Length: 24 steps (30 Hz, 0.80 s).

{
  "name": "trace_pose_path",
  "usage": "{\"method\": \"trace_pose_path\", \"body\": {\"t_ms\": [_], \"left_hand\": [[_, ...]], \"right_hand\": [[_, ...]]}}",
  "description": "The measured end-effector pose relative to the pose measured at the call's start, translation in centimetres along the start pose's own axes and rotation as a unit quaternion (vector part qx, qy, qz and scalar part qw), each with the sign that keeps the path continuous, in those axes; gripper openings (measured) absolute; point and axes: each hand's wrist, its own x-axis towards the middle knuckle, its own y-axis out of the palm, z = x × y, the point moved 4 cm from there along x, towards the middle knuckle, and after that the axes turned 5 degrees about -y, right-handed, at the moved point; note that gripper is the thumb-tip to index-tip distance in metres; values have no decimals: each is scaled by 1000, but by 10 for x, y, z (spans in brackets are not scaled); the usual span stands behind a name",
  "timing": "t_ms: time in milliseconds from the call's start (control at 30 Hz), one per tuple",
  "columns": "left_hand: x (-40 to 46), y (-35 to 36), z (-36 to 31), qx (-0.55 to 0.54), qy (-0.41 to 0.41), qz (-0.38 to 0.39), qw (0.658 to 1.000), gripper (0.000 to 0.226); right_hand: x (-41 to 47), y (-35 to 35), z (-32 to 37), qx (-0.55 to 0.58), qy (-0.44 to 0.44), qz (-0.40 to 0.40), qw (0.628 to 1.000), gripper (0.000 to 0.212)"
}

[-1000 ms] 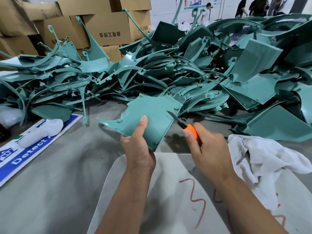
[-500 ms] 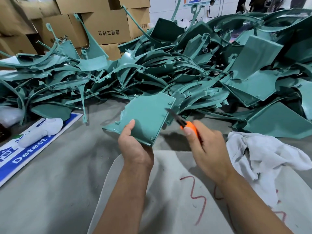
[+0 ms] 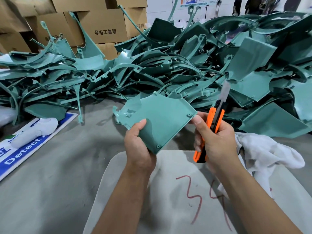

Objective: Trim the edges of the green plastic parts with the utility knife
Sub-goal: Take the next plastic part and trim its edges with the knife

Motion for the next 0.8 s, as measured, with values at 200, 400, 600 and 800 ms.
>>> {"method": "trace_pose_path", "body": {"t_ms": [200, 400, 600, 800], "left_hand": [[5, -8, -4, -11, 3, -12, 1000, 28], [8, -12, -9, -18, 11, -20, 1000, 33], [8, -11, -7, -17, 16, -18, 1000, 28], [7, -9, -7, -12, 20, -25, 999, 29]], "right_hand": [[3, -5, 0, 46, 21, -25, 998, 11], [4, -17, -8, -6, 46, -100, 994, 37], [0, -7, 0, -285, -123, -31, 950, 43], [-6, 2, 2, -354, -167, 33, 920, 52]]}}
